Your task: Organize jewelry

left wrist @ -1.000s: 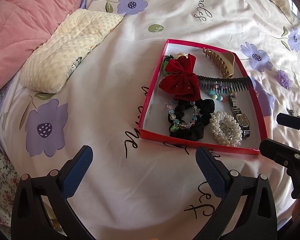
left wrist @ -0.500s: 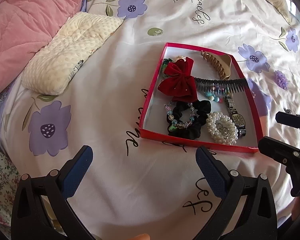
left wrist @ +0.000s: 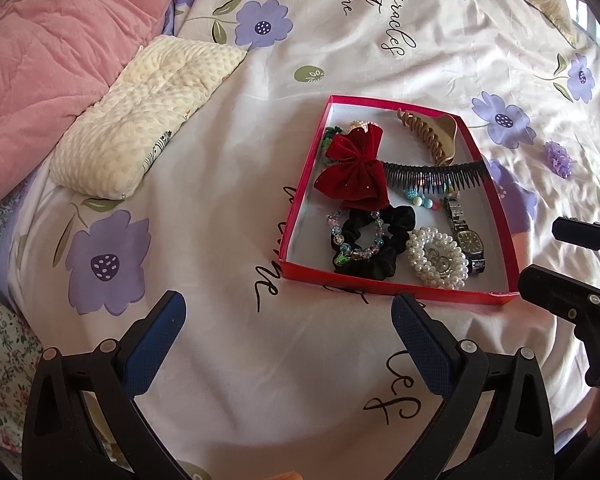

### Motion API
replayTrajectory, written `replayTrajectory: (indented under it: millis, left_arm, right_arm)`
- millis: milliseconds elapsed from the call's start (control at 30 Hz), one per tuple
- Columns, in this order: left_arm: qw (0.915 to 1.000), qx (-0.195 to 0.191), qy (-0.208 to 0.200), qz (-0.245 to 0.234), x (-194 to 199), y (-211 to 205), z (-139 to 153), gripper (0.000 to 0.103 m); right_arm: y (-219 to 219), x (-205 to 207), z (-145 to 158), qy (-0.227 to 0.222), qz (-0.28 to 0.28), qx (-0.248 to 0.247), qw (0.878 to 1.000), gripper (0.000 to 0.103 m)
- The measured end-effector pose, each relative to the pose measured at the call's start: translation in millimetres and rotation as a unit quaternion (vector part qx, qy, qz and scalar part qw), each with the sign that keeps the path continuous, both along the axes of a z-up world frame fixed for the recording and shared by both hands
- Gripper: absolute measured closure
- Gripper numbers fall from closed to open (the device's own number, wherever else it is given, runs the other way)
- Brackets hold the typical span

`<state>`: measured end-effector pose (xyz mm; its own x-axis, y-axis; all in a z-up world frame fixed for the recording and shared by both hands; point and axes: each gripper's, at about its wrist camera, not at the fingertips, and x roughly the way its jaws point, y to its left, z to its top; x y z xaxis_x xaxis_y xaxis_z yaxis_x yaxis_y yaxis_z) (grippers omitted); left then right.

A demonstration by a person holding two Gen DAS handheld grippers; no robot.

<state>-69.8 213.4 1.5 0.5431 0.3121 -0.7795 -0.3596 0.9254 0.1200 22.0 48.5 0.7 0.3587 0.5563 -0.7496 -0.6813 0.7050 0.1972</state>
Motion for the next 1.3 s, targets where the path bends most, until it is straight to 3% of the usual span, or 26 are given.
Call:
replayTrajectory:
  millis: [1300]
  left_arm:
    - [1.0, 0.009, 0.002, 0.004, 3.9, 4.0, 0.3, 0.0]
  right_arm:
    - [0.8, -0.3, 1.3, 0.003, -0.002, -0.001, 1.0, 0.002]
